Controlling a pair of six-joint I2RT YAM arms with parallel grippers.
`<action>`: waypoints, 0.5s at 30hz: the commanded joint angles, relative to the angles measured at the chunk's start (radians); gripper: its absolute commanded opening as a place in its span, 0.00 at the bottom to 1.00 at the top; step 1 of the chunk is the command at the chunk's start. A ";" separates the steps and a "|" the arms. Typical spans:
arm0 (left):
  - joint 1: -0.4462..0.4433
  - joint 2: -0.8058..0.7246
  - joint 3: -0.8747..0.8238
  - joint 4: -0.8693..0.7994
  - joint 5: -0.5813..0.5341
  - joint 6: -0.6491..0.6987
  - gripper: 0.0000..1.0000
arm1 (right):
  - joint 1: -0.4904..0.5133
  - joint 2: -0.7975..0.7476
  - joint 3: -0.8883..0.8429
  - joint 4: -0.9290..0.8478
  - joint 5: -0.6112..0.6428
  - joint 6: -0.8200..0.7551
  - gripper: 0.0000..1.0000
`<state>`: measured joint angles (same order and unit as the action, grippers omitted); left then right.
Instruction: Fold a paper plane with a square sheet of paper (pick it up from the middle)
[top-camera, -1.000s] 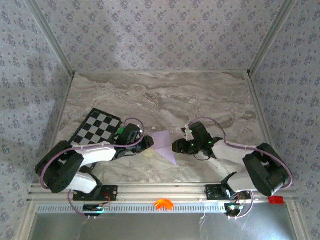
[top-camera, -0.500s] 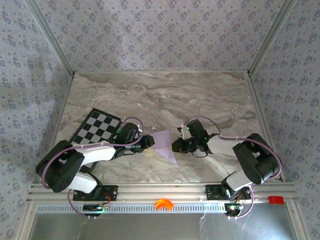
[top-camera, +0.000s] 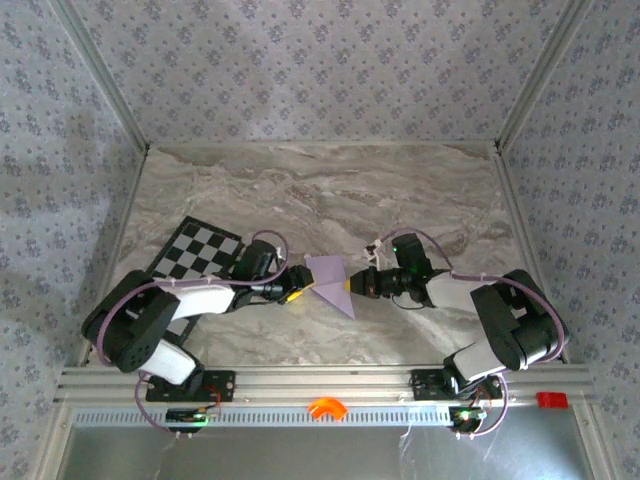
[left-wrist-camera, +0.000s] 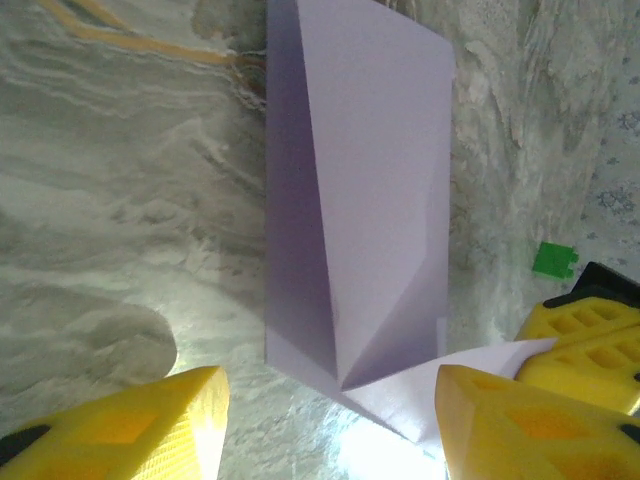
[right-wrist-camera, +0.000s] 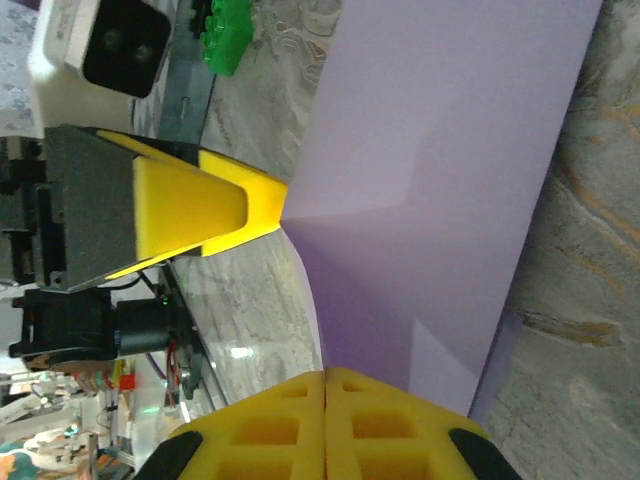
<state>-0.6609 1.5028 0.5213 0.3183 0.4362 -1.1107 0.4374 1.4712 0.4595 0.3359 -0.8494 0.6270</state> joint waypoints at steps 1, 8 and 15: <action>0.004 0.036 0.045 0.081 0.055 -0.017 0.58 | -0.010 -0.015 -0.016 0.052 -0.054 0.025 0.07; 0.004 0.114 0.081 0.121 0.071 -0.027 0.57 | -0.026 -0.013 -0.038 0.088 -0.075 0.035 0.08; 0.003 0.187 0.114 0.183 0.096 -0.045 0.54 | -0.036 -0.009 -0.052 0.128 -0.099 0.054 0.08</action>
<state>-0.6609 1.6718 0.6003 0.4526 0.5026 -1.1461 0.4099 1.4712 0.4221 0.4286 -0.9138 0.6628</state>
